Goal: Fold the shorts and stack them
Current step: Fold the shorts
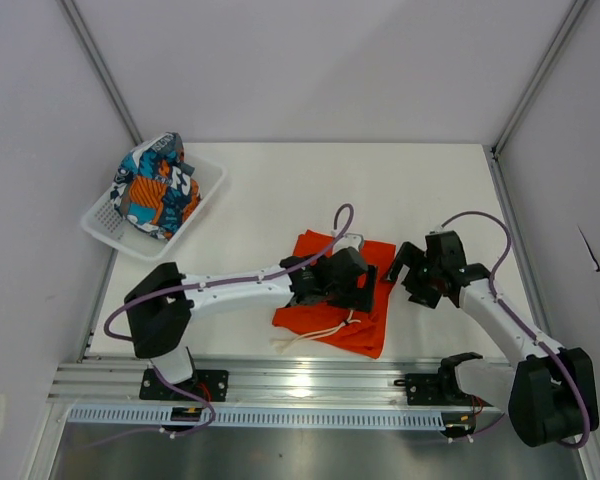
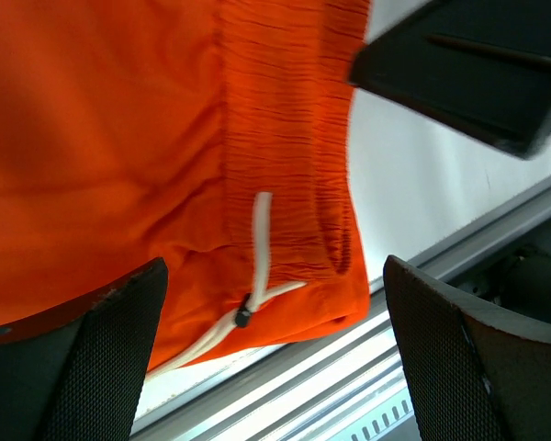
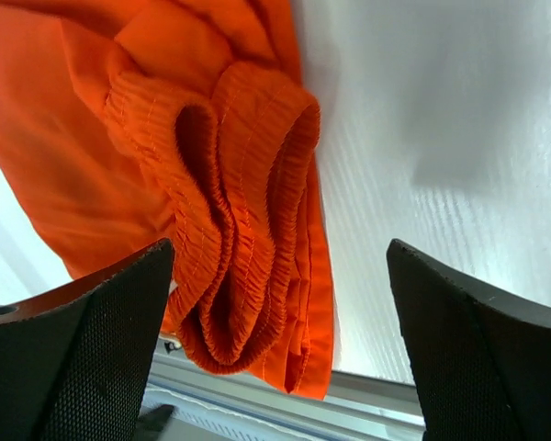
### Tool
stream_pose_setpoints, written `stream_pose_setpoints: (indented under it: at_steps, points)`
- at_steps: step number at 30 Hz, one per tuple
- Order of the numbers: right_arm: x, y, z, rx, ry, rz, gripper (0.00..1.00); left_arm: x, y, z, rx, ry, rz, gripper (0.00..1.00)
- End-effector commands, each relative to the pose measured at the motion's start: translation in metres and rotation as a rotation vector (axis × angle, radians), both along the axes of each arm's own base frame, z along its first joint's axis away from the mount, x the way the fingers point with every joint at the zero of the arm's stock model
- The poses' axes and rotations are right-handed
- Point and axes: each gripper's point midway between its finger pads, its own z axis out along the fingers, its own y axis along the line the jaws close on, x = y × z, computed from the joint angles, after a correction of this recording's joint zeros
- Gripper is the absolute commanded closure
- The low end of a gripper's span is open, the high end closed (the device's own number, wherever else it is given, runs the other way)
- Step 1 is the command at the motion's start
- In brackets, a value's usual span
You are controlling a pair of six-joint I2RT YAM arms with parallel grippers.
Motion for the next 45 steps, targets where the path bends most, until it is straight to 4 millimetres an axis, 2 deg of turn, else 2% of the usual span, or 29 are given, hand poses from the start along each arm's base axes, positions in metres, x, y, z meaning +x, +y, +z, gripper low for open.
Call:
stream_pose_setpoints:
  at_steps: [1,3,8,12,16,22,34,37,41,44,45]
  points:
    - [0.014,0.003,0.021,-0.033,-0.066,-0.016,0.01,0.007,-0.027,0.023,-0.057,-0.096,-0.036,0.01]
    - [0.015,0.007,0.023,-0.04,-0.063,-0.008,0.01,0.005,-0.028,0.012,-0.039,-0.094,-0.051,0.01]
    - [0.023,0.019,0.022,-0.087,-0.051,0.017,0.01,0.002,-0.038,0.003,-0.03,-0.124,-0.082,0.01]
    - [0.033,0.028,0.02,-0.104,-0.037,0.04,0.01,0.003,-0.033,-0.011,0.026,-0.138,-0.068,0.01]
    - [0.035,0.038,0.005,-0.162,0.03,0.073,0.01,0.004,-0.029,-0.025,0.055,-0.142,-0.057,0.01]
    - [0.036,0.038,-0.009,-0.232,0.076,0.068,0.01,0.0,-0.032,-0.037,0.095,-0.191,-0.1,0.03]
    - [0.045,0.043,-0.03,-0.283,0.122,0.101,0.01,-0.013,-0.043,-0.054,0.158,-0.267,-0.201,0.15]
    - [0.047,0.045,-0.031,-0.289,0.121,0.108,0.01,-0.017,-0.047,-0.054,0.159,-0.285,-0.223,0.26]
    - [0.049,0.048,-0.03,-0.296,0.122,0.123,0.13,-0.023,-0.048,-0.051,0.217,-0.347,-0.246,0.31]
    - [0.052,0.05,-0.026,-0.298,0.112,0.128,0.2,-0.027,-0.057,-0.045,0.254,-0.402,-0.256,0.35]
    - [0.053,0.051,-0.025,-0.3,0.11,0.13,0.25,-0.029,-0.057,-0.046,0.272,-0.415,-0.263,0.36]
